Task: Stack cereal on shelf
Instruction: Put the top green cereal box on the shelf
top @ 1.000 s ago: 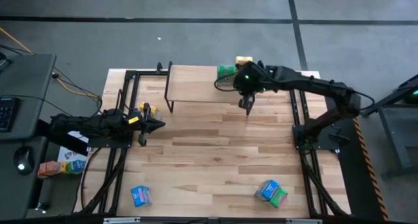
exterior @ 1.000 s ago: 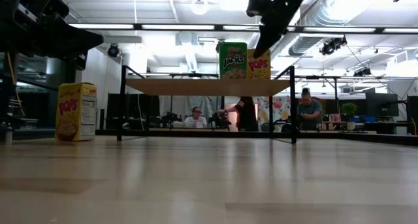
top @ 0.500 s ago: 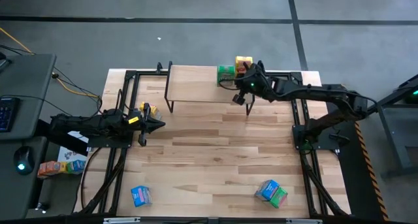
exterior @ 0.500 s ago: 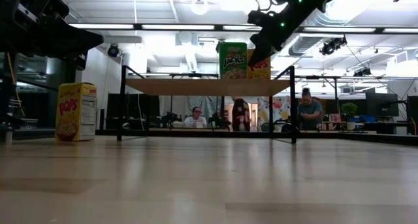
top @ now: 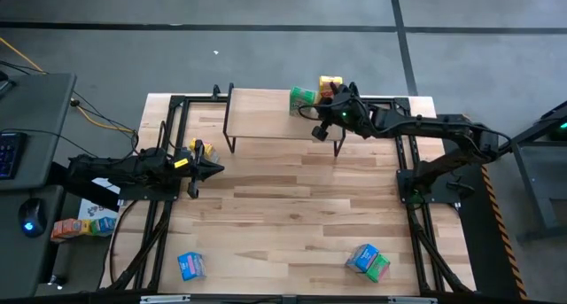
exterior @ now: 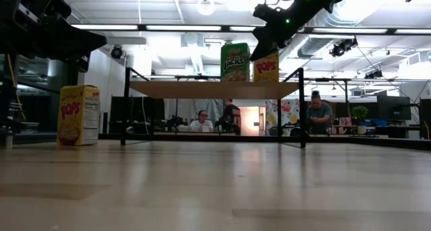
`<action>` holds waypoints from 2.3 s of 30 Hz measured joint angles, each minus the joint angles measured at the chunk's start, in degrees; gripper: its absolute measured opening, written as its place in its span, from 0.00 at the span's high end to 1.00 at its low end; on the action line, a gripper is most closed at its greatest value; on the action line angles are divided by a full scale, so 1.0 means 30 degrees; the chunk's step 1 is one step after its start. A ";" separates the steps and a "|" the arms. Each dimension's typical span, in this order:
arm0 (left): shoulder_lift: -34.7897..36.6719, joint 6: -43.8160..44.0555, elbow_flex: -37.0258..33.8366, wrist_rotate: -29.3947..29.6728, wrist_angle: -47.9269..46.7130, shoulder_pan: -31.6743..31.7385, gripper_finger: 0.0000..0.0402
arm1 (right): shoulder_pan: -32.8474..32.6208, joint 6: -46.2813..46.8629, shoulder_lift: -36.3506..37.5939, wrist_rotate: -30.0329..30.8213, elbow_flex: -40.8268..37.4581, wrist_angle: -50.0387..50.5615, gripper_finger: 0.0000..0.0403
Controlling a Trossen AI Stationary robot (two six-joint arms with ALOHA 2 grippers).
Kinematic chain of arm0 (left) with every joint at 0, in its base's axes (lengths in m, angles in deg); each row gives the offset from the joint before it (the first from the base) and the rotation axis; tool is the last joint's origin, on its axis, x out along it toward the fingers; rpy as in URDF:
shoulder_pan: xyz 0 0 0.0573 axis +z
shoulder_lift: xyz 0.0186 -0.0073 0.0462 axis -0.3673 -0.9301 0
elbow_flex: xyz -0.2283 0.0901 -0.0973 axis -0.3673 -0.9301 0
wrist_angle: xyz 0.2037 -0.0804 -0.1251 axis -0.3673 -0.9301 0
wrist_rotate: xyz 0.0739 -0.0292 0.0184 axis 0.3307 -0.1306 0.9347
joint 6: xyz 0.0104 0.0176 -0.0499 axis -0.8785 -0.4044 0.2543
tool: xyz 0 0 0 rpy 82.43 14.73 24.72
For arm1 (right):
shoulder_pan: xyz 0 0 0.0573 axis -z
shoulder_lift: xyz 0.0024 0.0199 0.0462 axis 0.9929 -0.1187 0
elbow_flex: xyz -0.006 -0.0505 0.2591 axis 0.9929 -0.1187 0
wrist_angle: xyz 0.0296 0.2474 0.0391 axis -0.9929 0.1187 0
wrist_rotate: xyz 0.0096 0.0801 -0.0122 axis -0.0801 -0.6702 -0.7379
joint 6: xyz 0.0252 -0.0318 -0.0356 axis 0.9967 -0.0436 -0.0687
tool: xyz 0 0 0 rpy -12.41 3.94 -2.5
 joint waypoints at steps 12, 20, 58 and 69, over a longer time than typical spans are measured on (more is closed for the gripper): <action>-0.0005 0.0000 -0.0006 0.0006 0.0000 -0.0001 1.00 | -0.0901 0.0504 0.0000 -0.1899 0.0000 0.2261 1.00; -0.0003 0.0000 0.0000 0.0000 -0.0006 -0.0003 1.00 | -0.1115 -0.0335 -0.0751 -0.2010 0.0007 0.0271 1.00; -0.0007 0.0000 -0.0007 0.0007 -0.0011 -0.0003 1.00 | -0.2062 0.2557 -0.3017 0.2392 0.0029 -0.3228 1.00; -0.0003 0.0000 -0.0003 0.0007 -0.0003 -0.0003 1.00 | -0.1750 0.2114 -0.3504 0.3530 0.0029 -0.3490 1.00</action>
